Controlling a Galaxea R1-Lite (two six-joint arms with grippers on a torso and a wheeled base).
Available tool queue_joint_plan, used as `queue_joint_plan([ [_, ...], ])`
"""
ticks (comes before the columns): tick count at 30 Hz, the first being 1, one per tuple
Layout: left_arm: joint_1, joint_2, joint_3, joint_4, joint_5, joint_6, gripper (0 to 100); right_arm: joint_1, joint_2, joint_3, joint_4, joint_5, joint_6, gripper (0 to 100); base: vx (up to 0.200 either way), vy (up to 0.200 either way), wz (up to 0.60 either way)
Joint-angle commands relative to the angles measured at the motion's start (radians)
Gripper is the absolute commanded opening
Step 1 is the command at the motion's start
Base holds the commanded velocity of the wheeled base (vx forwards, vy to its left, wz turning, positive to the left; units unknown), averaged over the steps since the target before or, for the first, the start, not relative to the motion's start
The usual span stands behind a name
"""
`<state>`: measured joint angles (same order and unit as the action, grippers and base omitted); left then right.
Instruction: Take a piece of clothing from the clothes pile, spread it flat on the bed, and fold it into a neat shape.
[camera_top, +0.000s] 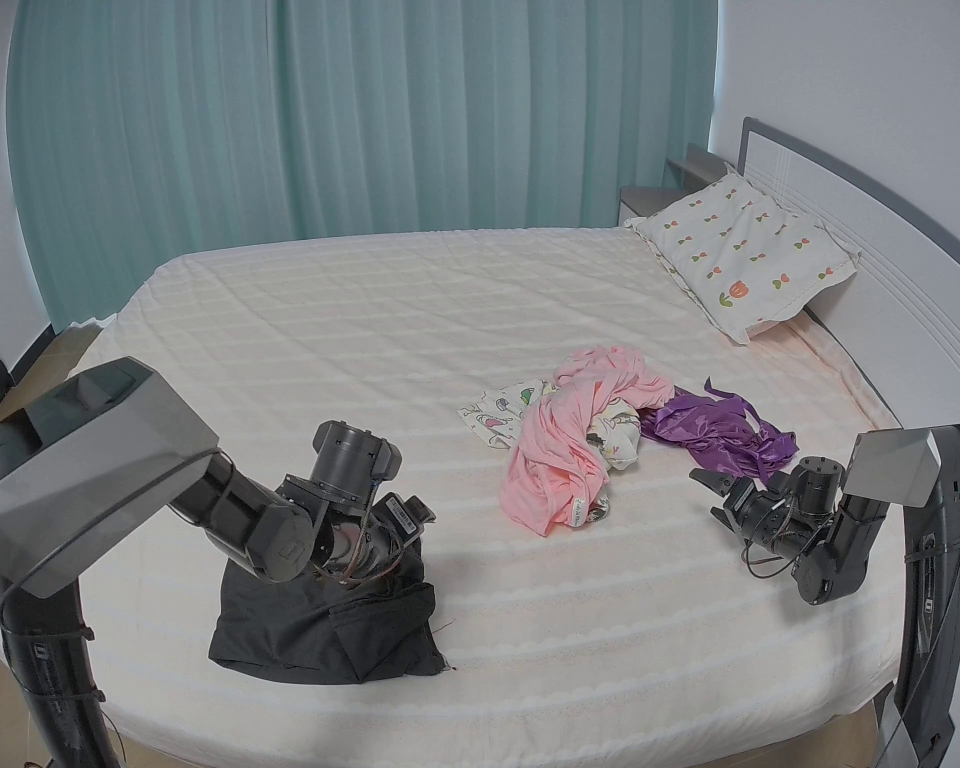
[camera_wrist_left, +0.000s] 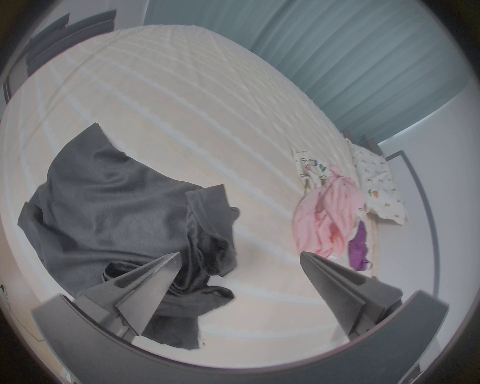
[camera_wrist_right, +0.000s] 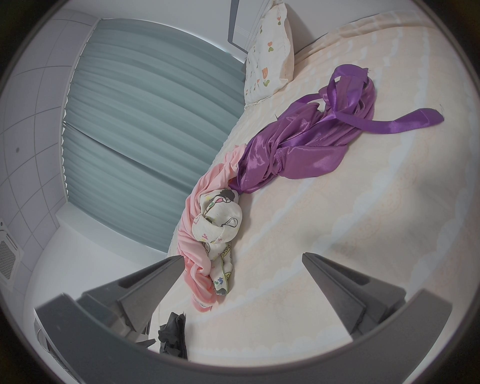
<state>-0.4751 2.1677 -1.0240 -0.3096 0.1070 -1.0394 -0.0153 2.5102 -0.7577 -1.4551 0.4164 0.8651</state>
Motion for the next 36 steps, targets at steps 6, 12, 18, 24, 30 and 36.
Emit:
queue_joint_plan([
  [6, 0.07, -0.143, 0.18, -0.013, -0.132, -0.051, 100, 0.006, 0.002, 0.006, -0.001, 0.001, 0.0, 100, -0.133, 0.0, 0.0],
  [12, 0.104, -0.123, 0.225, -0.011, -0.171, -0.107, 100, 0.011, 0.004, 0.012, -0.001, 0.001, 0.0, 100, -0.067, 0.0, 0.0],
  [18, 0.13, -0.131, 0.248, -0.014, -0.23, -0.108, 100, 0.011, 0.004, 0.012, 0.002, 0.001, 0.0, 100, 0.0, 0.0, 0.0],
  [24, 0.213, -0.173, 0.251, -0.013, -0.239, -0.102, 100, 0.011, -0.007, 0.012, 0.002, -0.002, -0.001, 100, 0.0, 0.133, 0.0],
  [30, 0.339, -0.204, 0.259, -0.008, -0.343, -0.096, 100, 0.038, -0.048, 0.047, -0.002, -0.005, -0.005, 100, 0.0, 0.2, 0.0],
  [36, 0.405, -0.184, 0.282, -0.014, -0.36, -0.042, 100, 0.1, -0.1, 0.093, -0.002, -0.028, -0.006, 100, 0.0, 0.2, 0.0],
])
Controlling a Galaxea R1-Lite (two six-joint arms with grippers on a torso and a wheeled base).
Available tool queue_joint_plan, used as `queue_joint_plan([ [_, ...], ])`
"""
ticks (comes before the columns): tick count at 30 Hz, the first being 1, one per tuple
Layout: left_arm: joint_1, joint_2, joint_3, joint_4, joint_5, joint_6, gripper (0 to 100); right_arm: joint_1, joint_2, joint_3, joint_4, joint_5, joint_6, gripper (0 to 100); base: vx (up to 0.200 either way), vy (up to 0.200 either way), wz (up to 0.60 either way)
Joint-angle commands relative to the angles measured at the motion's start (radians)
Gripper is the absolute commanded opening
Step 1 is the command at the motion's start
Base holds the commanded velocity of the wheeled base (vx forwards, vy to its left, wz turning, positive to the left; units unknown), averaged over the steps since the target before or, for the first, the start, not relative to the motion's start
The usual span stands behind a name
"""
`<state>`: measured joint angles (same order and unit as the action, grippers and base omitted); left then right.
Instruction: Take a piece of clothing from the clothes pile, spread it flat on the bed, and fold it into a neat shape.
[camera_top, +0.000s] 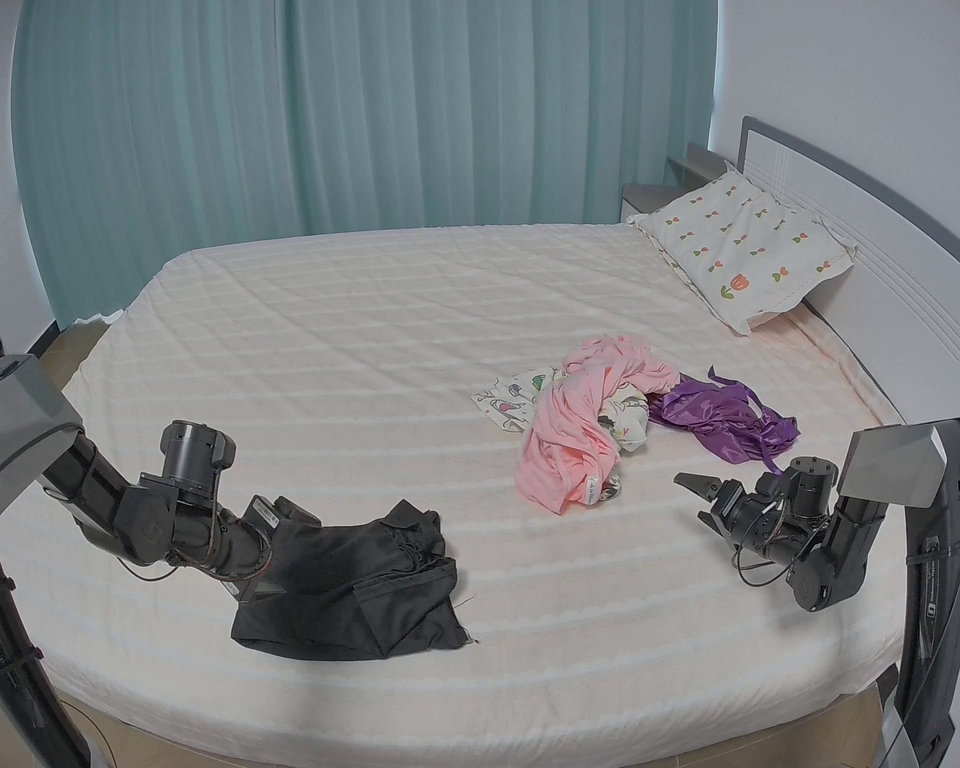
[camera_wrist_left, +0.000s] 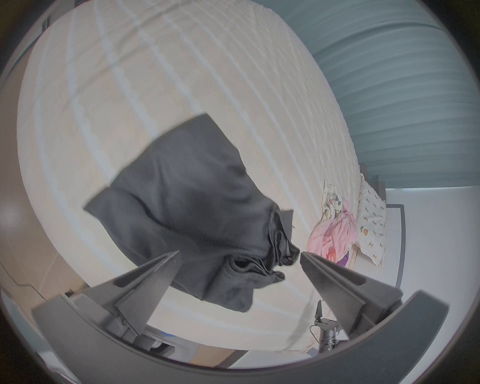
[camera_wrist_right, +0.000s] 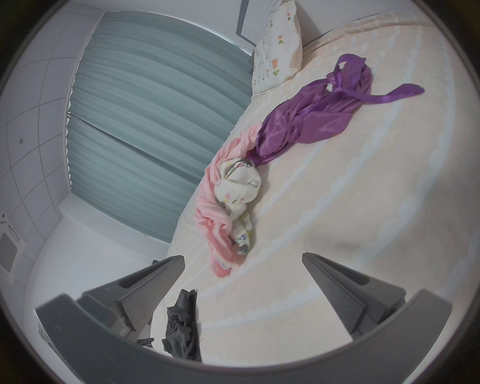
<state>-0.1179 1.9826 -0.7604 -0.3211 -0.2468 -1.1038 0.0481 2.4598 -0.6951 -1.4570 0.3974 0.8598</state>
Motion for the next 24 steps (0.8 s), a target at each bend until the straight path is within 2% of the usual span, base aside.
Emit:
queue_joint_plan([
  [1, 0.064, 0.007, 0.03, -0.012, -0.034, 0.064, 100, 0.061, -0.062, 0.043, 0.001, -0.023, -0.001, 100, 0.0, 0.2, 0.0],
  [8, 0.11, 0.021, 0.036, -0.035, -0.106, 0.087, 100, 0.2, -0.088, 0.039, 0.012, -0.114, 0.004, 100, 0.0, 0.2, 0.0],
  [13, 0.121, 0.041, 0.039, -0.061, -0.111, 0.102, 100, 0.32, -0.094, 0.025, 0.012, -0.172, 0.004, 100, 0.0, 0.2, 0.0],
  [16, 0.124, 0.045, 0.038, -0.069, -0.111, 0.102, 100, 0.354, -0.091, 0.009, 0.014, -0.181, 0.004, 100, 0.0, 0.2, 0.0],
  [17, 0.127, 0.05, 0.038, -0.076, -0.111, 0.102, 100, 0.398, -0.085, 0.011, 0.014, -0.187, 0.004, 100, 0.0, 0.2, 0.0],
  [21, 0.127, 0.052, 0.038, -0.082, -0.109, 0.102, 100, 0.454, -0.071, -0.004, 0.02, -0.207, 0.002, 100, 0.0, 0.2, 0.0],
  [24, 0.127, 0.052, 0.038, -0.084, -0.109, 0.104, 100, 0.484, -0.064, -0.073, 0.084, -0.21, -0.002, 100, 0.0, 0.2, 0.0],
])
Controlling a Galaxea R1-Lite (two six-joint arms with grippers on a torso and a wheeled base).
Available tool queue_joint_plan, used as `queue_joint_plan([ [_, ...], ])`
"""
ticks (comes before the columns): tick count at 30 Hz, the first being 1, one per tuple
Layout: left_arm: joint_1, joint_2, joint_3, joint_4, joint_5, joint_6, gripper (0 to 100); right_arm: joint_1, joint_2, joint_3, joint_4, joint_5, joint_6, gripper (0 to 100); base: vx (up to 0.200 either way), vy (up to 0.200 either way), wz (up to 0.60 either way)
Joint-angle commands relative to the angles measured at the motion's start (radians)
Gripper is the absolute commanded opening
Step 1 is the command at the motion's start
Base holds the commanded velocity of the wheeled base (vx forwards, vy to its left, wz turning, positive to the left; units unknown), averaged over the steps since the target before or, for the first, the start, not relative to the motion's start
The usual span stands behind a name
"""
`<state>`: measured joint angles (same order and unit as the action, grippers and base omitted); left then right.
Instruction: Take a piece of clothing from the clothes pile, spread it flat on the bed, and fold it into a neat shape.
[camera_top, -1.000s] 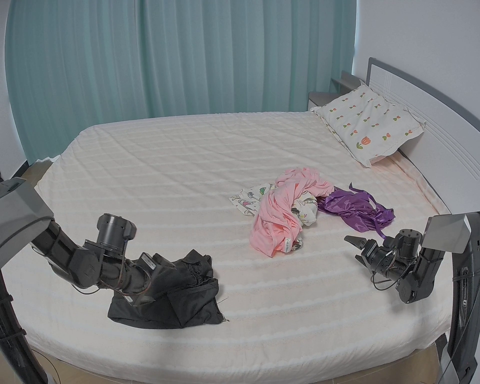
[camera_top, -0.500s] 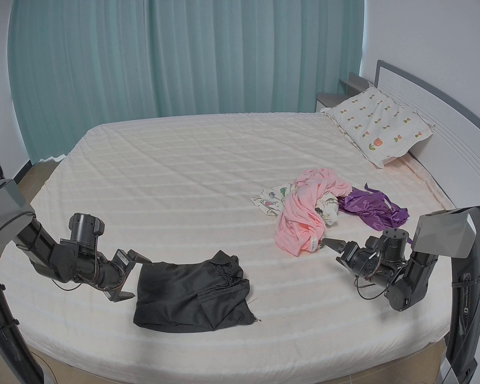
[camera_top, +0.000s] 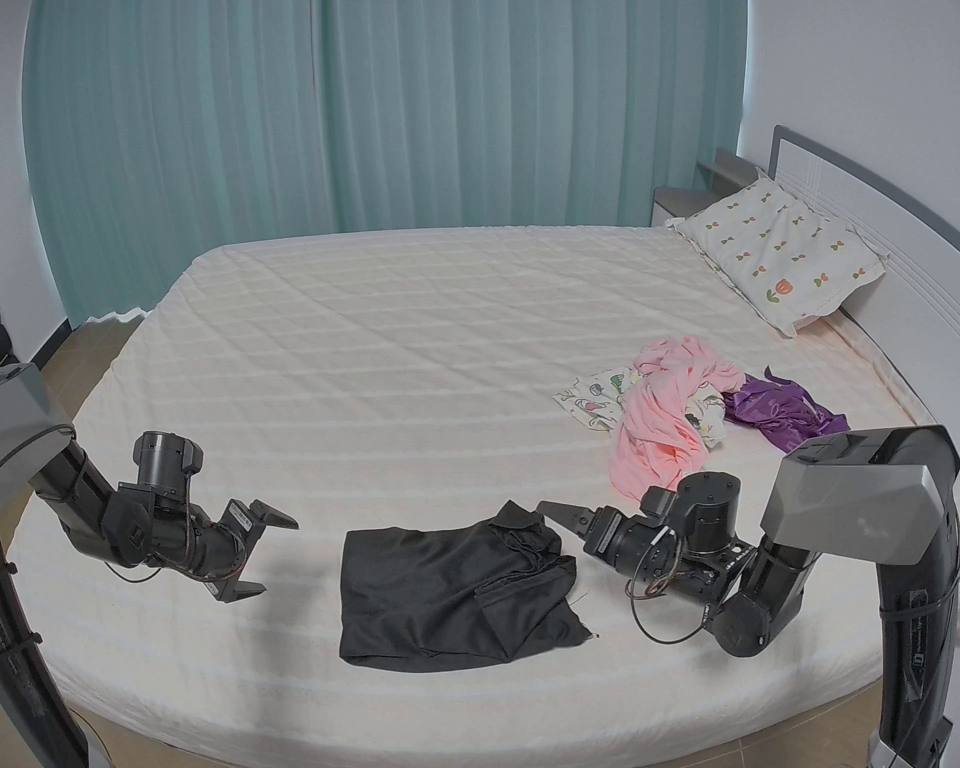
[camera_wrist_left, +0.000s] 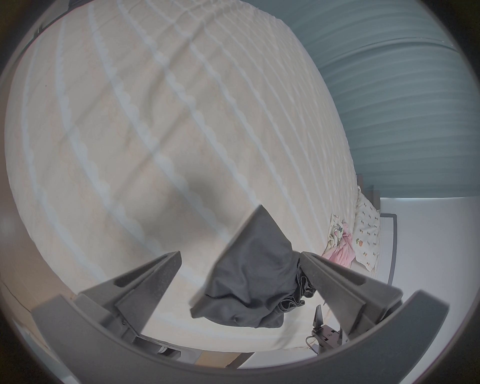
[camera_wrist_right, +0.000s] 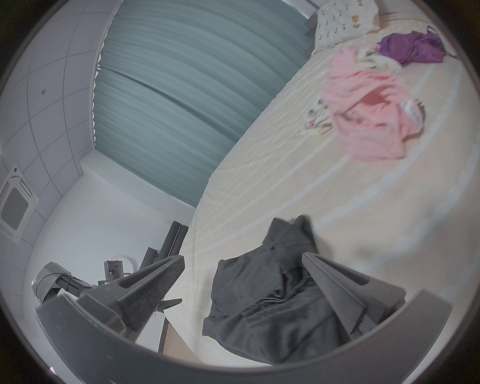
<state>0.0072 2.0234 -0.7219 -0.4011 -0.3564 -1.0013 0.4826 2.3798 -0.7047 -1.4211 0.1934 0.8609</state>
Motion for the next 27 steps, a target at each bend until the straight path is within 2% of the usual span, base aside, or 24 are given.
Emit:
queue_joint_plan([
  [1, 0.002, 0.012, -0.001, -0.004, 0.0, 0.001, 100, 0.053, 0.015, -0.101, 0.093, -0.006, -0.003, 100, 0.0, 0.2, 0.0],
  [6, 0.002, 0.015, -0.002, -0.004, 0.0, 0.001, 100, 0.062, 0.033, -0.285, 0.303, -0.006, 0.003, 100, 0.0, 0.2, 0.0],
  [8, 0.002, 0.018, -0.005, -0.004, 0.002, 0.001, 100, 0.068, 0.049, -0.274, 0.298, -0.005, 0.014, 100, 0.0, 0.2, 0.0],
  [22, -0.003, 0.024, -0.011, -0.005, 0.014, 0.001, 100, 0.073, 0.124, -0.309, 0.295, -0.017, 0.018, 100, 0.0, 0.0, 0.0],
  [27, -0.003, 0.024, -0.007, -0.005, 0.014, 0.003, 100, 0.007, 0.114, -0.308, 0.37, -0.046, 0.015, 100, 0.0, 0.0, 0.0],
])
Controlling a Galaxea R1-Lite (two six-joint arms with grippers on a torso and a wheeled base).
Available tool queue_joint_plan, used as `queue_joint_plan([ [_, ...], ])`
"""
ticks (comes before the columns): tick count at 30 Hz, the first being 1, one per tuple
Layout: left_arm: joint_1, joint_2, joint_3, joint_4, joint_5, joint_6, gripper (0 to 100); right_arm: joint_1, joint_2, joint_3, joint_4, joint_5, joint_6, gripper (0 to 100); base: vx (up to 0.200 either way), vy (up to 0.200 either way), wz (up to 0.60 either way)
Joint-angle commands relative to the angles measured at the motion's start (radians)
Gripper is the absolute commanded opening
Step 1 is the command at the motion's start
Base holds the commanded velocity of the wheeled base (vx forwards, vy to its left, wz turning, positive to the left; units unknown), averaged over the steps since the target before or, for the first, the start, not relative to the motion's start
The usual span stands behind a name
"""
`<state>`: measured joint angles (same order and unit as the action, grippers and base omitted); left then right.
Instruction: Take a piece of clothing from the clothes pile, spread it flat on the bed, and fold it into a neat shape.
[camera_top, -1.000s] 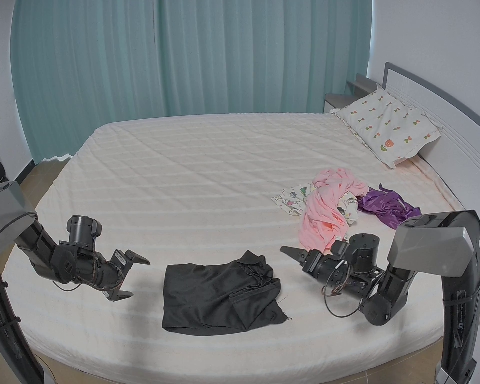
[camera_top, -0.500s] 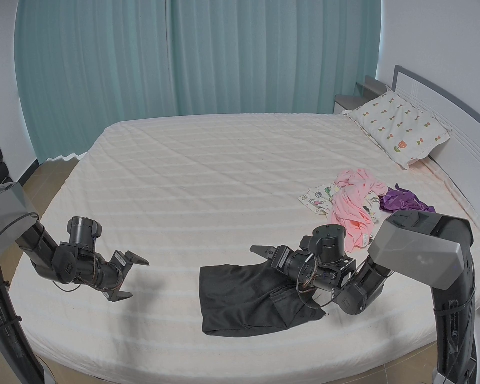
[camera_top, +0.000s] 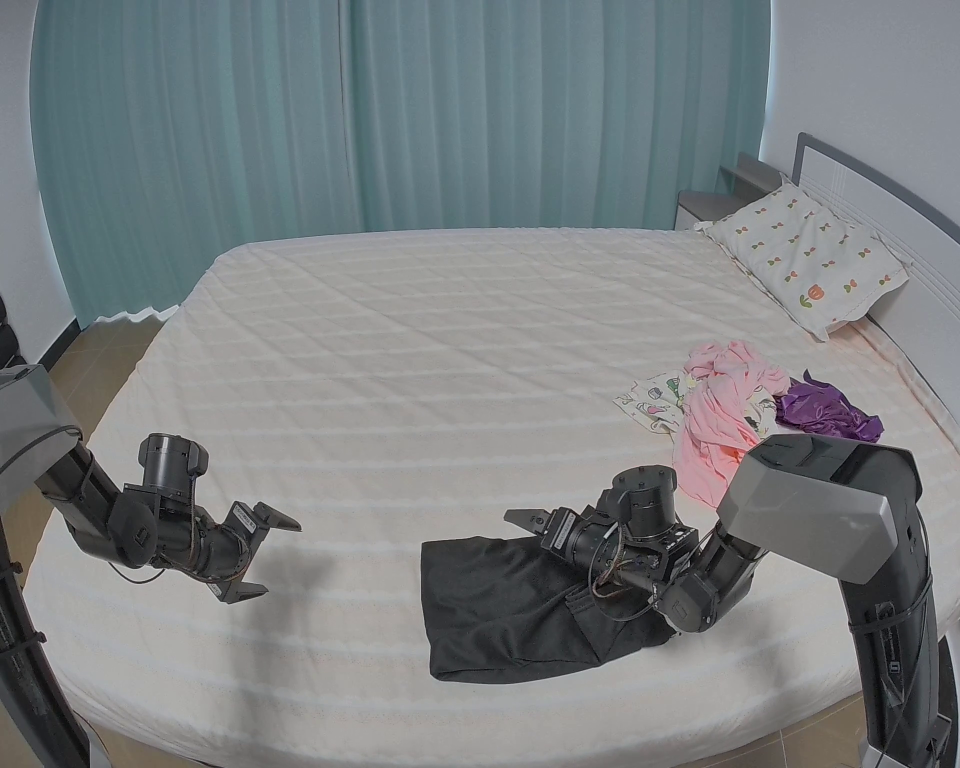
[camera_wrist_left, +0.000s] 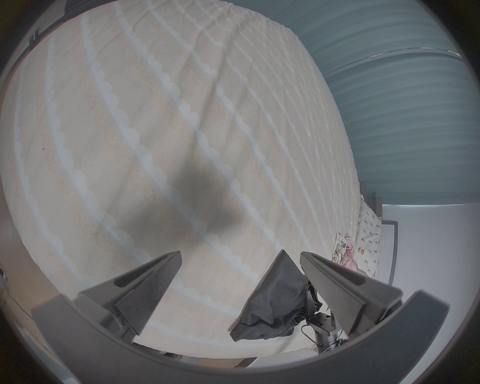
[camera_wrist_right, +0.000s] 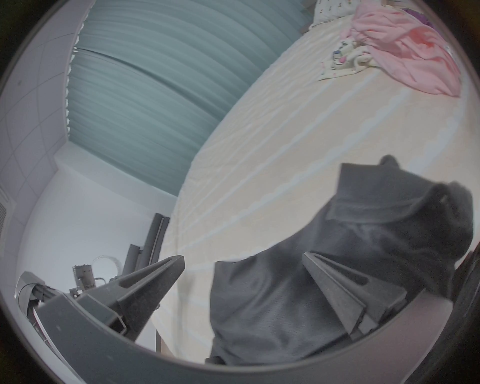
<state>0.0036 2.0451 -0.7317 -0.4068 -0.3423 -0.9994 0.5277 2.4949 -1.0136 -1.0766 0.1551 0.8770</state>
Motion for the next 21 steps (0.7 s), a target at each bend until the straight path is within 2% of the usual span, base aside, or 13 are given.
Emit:
queue_joint_plan([
  [1, 0.001, 0.001, 0.005, 0.0, 0.0, -0.001, 100, -0.043, -0.001, 0.006, 0.037, -0.011, -0.001, 100, 0.0, 0.0, 0.0],
  [5, 0.001, 0.001, 0.008, -0.001, 0.0, 0.001, 100, -0.061, 0.002, 0.003, 0.061, -0.032, -0.004, 100, 0.0, 0.0, 0.0],
  [7, 0.001, 0.001, 0.008, -0.001, 0.0, 0.001, 100, -0.112, -0.001, -0.005, 0.07, -0.058, -0.007, 100, 0.0, 0.0, 0.0],
  [15, 0.001, 0.001, 0.012, -0.02, -0.001, 0.001, 100, -0.212, -0.047, -0.003, 0.078, -0.091, -0.007, 100, 0.0, 0.0, 0.0],
  [21, 0.001, 0.003, 0.015, -0.021, -0.001, 0.001, 100, -0.207, -0.143, 0.064, 0.084, -0.08, -0.01, 100, 0.0, 0.0, 0.0],
])
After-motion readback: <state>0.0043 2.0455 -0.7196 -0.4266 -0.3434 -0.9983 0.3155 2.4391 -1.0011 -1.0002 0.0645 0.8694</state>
